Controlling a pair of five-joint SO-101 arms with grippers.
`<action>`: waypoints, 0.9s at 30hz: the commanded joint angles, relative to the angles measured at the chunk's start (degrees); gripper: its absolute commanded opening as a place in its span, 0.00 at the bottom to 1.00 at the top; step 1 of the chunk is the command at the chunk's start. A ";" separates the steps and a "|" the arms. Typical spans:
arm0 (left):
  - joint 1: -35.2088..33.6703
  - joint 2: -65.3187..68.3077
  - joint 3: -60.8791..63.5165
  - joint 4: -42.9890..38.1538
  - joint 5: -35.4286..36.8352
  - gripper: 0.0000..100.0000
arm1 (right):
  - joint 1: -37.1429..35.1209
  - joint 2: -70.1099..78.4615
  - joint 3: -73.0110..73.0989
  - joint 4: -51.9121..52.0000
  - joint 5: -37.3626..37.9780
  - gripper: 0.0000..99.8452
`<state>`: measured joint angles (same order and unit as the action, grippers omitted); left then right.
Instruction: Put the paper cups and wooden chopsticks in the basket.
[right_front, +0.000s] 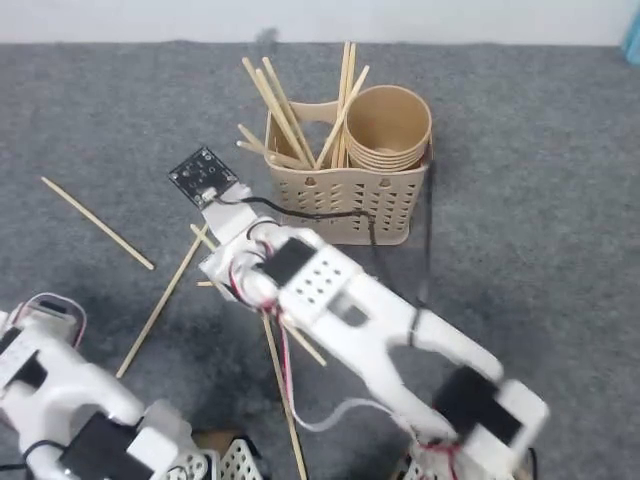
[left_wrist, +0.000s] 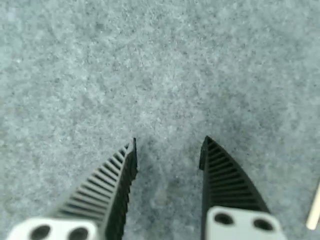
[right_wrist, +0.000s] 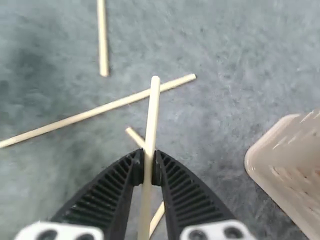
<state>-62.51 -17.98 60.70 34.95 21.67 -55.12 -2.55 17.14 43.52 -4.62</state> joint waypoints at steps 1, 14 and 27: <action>0.00 -2.11 -0.22 0.09 0.18 0.20 | -0.84 -13.85 3.43 0.48 -0.18 0.01; 1.14 -2.02 -0.13 0.09 0.09 0.20 | -0.22 -54.64 19.78 -1.89 3.87 0.01; 1.23 -2.02 -0.13 0.09 0.09 0.20 | 14.29 -69.76 42.90 -50.68 3.78 0.01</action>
<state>-61.80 -17.98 60.70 34.95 21.58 -44.31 -70.33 59.43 4.04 -1.54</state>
